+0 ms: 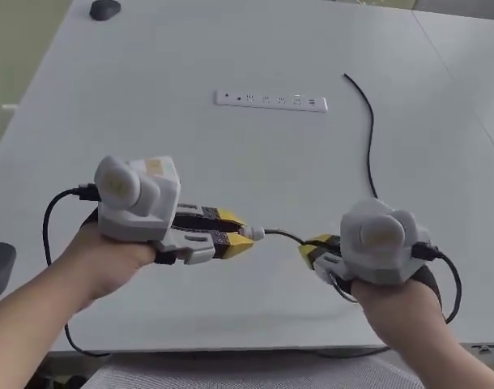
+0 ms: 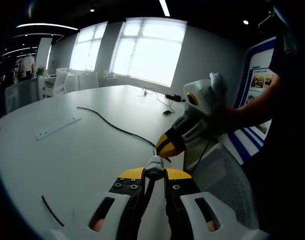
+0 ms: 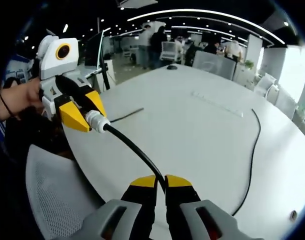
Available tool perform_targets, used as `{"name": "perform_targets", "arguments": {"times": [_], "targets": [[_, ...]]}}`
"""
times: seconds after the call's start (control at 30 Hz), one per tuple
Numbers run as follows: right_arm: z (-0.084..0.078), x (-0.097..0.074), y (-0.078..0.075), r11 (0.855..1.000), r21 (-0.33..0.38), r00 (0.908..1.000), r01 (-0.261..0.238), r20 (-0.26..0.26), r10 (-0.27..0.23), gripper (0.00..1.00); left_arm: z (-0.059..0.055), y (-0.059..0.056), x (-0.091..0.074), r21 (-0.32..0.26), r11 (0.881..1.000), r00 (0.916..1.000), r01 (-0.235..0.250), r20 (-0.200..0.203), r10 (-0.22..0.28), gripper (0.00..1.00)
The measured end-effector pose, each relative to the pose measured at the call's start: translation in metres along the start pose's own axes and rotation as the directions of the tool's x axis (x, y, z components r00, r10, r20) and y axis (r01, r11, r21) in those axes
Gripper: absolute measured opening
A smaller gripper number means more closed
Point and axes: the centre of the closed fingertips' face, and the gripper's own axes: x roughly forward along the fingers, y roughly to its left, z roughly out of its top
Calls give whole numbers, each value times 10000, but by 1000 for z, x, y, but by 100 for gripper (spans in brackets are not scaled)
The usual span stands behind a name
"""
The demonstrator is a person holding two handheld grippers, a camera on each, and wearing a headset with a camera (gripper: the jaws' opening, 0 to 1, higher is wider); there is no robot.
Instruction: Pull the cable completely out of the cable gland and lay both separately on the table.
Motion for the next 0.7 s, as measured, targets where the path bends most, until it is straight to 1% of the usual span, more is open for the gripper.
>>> {"name": "perform_targets", "arguments": {"times": [0.03, 0.1, 0.17, 0.27, 0.33, 0.4, 0.5, 0.57, 0.63, 0.7], "targets": [[-2, 0, -2, 9998, 173, 10000, 44, -8, -44, 0, 0, 0, 0, 6, 10000, 10000, -7, 3, 7, 15], [-10, 2, -5, 9968, 795, 9999, 62, -86, -55, 0, 0, 1, -1, 4, 10000, 10000, -27, 3, 27, 15], [-17, 3, -11, 9890, 1469, 9998, 174, -139, -155, 0, 0, 1, -2, 10, 10000, 10000, -51, -5, 51, 15], [-26, 4, -17, 9715, 2343, 9993, 360, -210, -320, 0, -1, 2, -2, 6, 10000, 10000, -81, -3, 81, 15], [-32, 5, -21, 9632, 2637, 9985, 514, -340, -440, 0, -1, 3, -3, 18, 9999, 9999, -122, -1, 122, 15], [-38, 7, -24, 9592, 2743, 9973, 686, -455, -583, 0, -1, 3, -3, -8, 9999, 9999, -128, 14, 128, 15], [-49, 11, -28, 9392, 3292, 9946, 975, -664, -800, 0, -2, 4, -3, -6, 9999, 9999, -146, 15, 146, 15], [-55, 12, -28, 9279, 3583, 9937, 1028, -788, -797, 0, -3, 5, -3, 2, 9999, 9999, -151, -19, 151, 15], [-56, 14, -27, 9221, 3736, 9939, 1009, -803, -762, 1, -5, 4, -2, 27, 9999, 9999, -133, -81, 133, 15], [-56, 14, -25, 9216, 3752, 9940, 997, -792, -753, 1, -5, 4, -1, -49, 9999, 9999, -96, -33, 96, 15]]}}
